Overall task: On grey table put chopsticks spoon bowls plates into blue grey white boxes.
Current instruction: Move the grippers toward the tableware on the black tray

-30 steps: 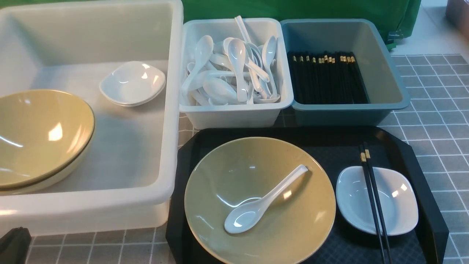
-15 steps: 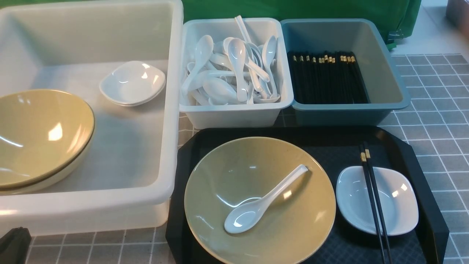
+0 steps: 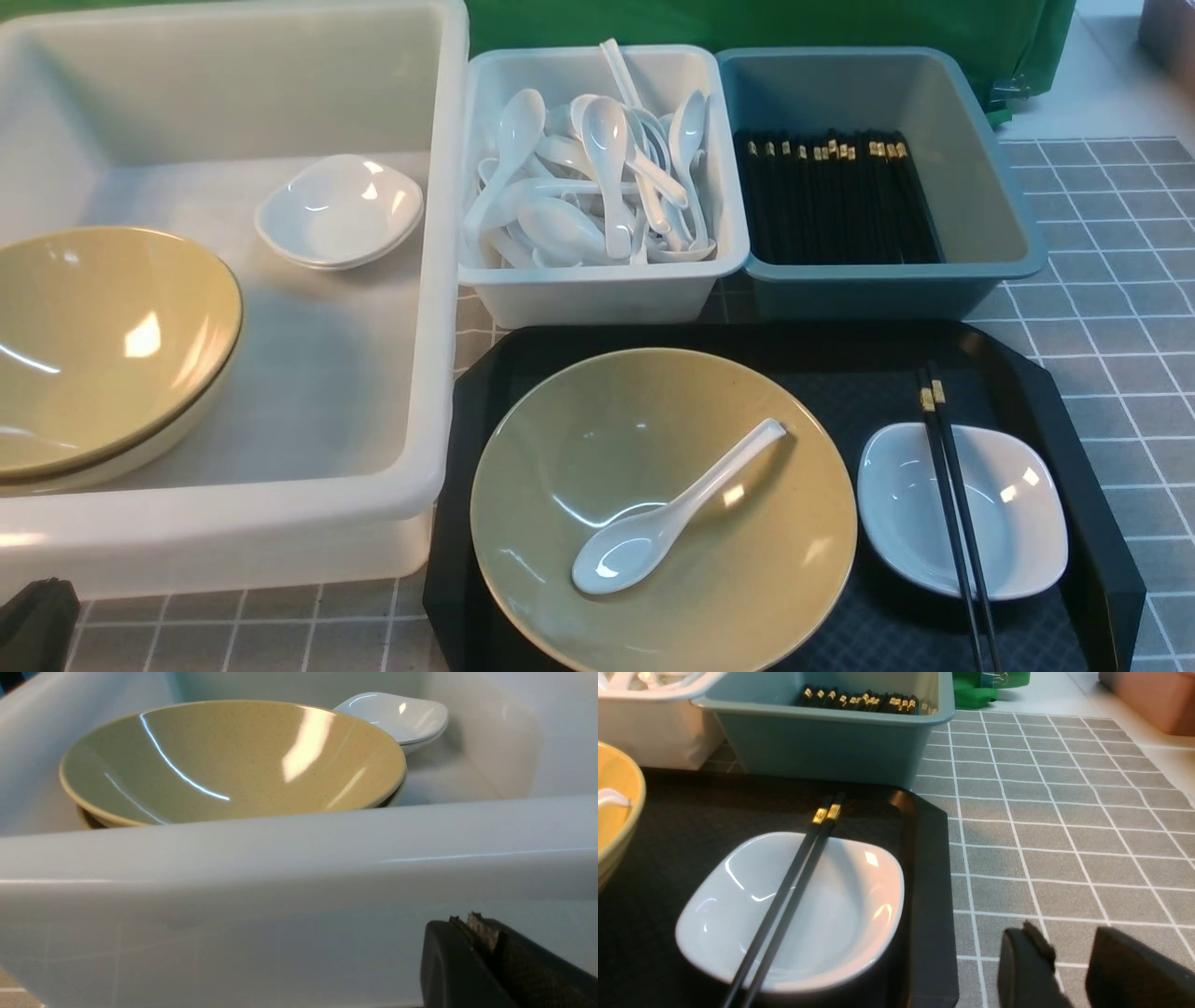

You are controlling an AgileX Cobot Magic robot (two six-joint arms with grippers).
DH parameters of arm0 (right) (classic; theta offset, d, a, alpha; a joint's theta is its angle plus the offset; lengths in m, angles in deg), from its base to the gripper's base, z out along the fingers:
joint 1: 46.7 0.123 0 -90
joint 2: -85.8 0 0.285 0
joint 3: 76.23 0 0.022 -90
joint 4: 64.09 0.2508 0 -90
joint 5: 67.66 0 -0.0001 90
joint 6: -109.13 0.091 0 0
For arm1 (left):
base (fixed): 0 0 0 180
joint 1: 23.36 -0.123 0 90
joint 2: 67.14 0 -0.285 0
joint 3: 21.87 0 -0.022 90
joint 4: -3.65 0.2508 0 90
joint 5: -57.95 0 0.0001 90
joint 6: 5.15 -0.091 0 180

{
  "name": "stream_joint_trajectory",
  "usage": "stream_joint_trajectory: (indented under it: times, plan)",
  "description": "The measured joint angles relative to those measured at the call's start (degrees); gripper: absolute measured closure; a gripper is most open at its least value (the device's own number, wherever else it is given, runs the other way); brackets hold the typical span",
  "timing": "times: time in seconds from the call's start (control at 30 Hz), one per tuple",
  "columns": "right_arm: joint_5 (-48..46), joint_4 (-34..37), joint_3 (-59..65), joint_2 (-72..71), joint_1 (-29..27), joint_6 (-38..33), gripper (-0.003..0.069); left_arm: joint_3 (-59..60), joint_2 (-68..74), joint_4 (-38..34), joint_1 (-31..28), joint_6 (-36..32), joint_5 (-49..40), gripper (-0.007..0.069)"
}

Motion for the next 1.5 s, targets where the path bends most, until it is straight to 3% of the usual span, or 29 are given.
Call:
stream_joint_trajectory:
  times: [0.73,0.9,0.93,1.0,1.1,1.2,1.27,1.33,1.4,1.5]
  plan:
    - [0.0,0.0,0.0,0.0,0.0,0.1,0.0421,0.0,0.0,-0.5,0.0,0.0,0.0,0.0636]
    - [0.0,0.0,0.0,0.0,0.0,0.1,0.0421,0.0,0.0,-8.7,0.0,2.0,0.3,0.0636]
    - [0.0,0.0,0.0,0.0,0.0,0.5,0.0421,0.0,0.0,-17.5,0.0,5.2,1.4,0.0636]
    - [0.0,0.2,0.0,0.0,0.0,1.7,0.0421,0.0,0.0,-22.6,0.0,7.4,2.2,0.0636]
    - [0.1,4.8,0.0,0.0,0.0,12.8,0.0421,0.0,0.0,-40.4,0.0,15.2,3.8,0.0636]
    - [0.2,11.6,0.0,0.0,0.0,29.4,0.0421,0.0,0.0,-51.0,0.0,18.2,4.3,0.0636]
    - [0.2,15.4,0.0,0.0,0.0,42.6,0.0421,0.0,0.0,-55.6,0.0,18.5,4.5,0.0636]
    - [0.2,16.4,0.0,0.0,0.0,48.7,0.0421,0.0,0.0,-56.9,0.0,18.5,4.6,0.0636]
    - [0.2,17.0,0.0,0.0,0.0,51.0,0.0421,0.0,0.0,-57.3,0.0,18.5,4.8,0.0636]
    - [0.0,17.1,0.0,0.0,0.0,47.4,0.0421,0.0,0.0,-57.5,0.0,18.4,4.8,0.0636]
